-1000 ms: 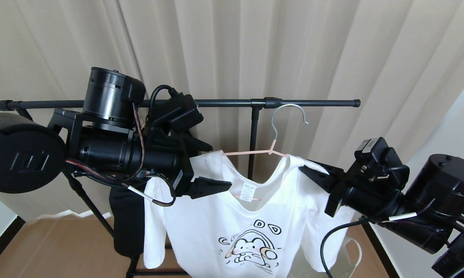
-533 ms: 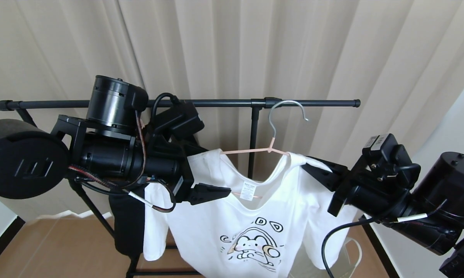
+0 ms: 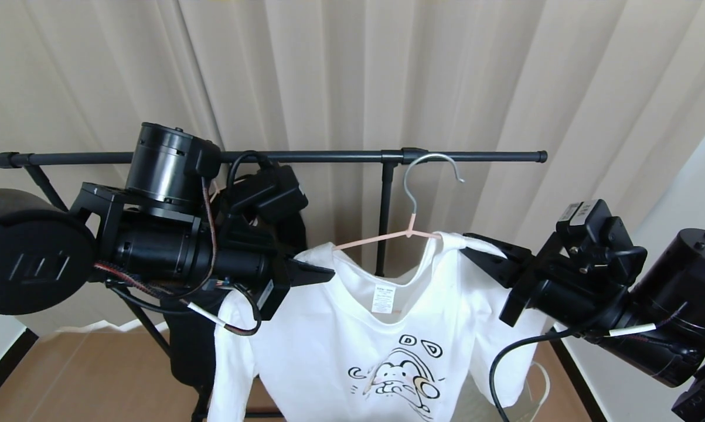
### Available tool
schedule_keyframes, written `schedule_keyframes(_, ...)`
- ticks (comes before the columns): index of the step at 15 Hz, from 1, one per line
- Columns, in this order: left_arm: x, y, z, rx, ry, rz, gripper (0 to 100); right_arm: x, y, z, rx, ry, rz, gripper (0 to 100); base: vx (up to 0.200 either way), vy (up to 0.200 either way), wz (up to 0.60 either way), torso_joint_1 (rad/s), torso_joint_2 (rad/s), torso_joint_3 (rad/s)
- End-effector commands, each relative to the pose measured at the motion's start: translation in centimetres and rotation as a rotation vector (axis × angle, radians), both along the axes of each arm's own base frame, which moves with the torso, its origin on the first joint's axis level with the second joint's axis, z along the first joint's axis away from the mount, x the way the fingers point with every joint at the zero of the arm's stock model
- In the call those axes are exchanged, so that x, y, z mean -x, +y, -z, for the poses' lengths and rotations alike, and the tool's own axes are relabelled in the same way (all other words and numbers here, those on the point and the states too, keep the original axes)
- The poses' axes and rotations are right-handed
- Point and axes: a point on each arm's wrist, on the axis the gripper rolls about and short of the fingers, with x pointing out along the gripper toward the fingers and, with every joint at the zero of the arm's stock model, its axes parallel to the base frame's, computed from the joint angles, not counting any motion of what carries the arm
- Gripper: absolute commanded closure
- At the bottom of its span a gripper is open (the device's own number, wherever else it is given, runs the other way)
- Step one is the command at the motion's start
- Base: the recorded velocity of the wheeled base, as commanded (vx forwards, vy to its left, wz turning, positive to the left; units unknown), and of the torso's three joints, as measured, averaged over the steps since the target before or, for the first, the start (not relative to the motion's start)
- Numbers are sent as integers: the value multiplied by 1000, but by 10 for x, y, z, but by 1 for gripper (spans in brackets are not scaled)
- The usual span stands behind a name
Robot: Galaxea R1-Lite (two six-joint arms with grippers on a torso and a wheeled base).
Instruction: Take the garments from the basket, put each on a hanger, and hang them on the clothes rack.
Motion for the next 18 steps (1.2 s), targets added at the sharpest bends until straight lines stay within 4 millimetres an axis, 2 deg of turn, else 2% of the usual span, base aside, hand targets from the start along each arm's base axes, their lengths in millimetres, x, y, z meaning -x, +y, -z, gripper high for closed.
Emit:
schedule_keyframes(1, 4, 3, -3, 7, -6, -9, 100, 0, 0, -1, -2, -5, -2, 100, 0, 0, 0, 0, 0, 0)
schedule_keyframes(7, 5, 5, -6, 14, -16, -20, 100, 3, 1, -2, 7, -10, -5, 100, 0, 0, 0, 0, 0, 0)
schedule_keyframes(8, 5, 5, -7, 16, -17, -20, 100, 3, 0, -1, 14, -12, -5, 0, 0, 0, 0, 0, 0, 0)
schedule_keyframes(13, 9, 15, -17, 37, -34, -68, 100, -1, -8, -7, 5, -33, 32, 0, 0, 0, 0, 0, 0, 0)
schedule_keyframes(18, 27, 29, -26, 52, -66, -86, 100, -9, -17, -10, -1, -47, 77, 0, 0, 0, 0, 0, 0, 0)
